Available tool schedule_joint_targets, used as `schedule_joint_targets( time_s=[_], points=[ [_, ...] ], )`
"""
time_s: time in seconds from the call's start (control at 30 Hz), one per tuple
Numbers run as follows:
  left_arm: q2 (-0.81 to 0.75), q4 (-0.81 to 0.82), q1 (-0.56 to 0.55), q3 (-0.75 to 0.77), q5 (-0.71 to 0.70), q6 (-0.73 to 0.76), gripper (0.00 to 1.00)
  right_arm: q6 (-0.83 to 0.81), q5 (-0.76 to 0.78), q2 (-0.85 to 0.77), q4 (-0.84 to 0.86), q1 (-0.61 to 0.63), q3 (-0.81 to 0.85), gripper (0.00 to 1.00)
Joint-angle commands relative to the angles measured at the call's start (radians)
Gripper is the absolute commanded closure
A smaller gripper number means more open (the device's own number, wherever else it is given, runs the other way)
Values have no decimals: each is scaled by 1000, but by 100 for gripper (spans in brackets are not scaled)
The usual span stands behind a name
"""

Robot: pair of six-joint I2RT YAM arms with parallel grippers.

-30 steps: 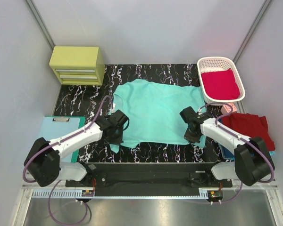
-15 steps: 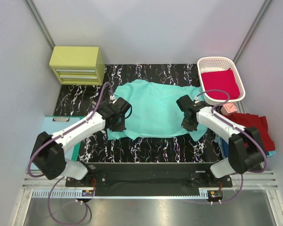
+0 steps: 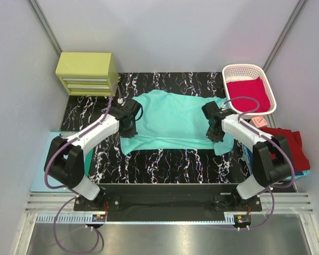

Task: Fold and stack the t-shirts
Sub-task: Fold the flattened tshirt in 1/3 of the way

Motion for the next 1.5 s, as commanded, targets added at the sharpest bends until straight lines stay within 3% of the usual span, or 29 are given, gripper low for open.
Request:
schedule_joint_targets(
  time_s=[0.0,0.33,0.63,0.67,0.77,0.8,0.83,0.9,0.93,1.0,1.2,1.3,1.37,1.47],
  points=[
    [62,38,17,81,-19,39,100,-30,49,42,17,-24,49,100],
    [223,45,29,236,-31,71,100,-36,48,177,45,-58,141,100],
    [312,53,60,276,-22,63,98,-47,49,260,68,-73,166,100],
    [320,53,61,276,-21,62,94,-49,49,263,68,-70,167,90],
    [296,64,61,256,-31,46,77,-61,55,192,105,-71,144,72],
    [248,71,60,247,-47,43,71,-71,69,164,111,-71,134,56],
    [221,81,58,222,-54,39,58,-79,77,136,114,-71,132,49],
    [129,105,51,201,-73,32,47,-94,95,69,96,-71,132,34],
    [104,113,47,184,-73,32,41,-105,95,49,94,-70,127,30],
    [53,118,37,168,-68,26,39,-122,75,-2,86,-67,108,24],
    [44,142,-47,103,10,19,43,-144,11,-106,33,-29,6,26],
    [87,173,-94,73,57,16,48,-118,-14,-154,24,-9,-67,32],
    [128,190,-109,72,97,22,51,-78,-38,-183,23,7,-113,43],
    [183,193,-132,87,134,31,54,-47,-43,-192,11,33,-140,45]
  ],
)
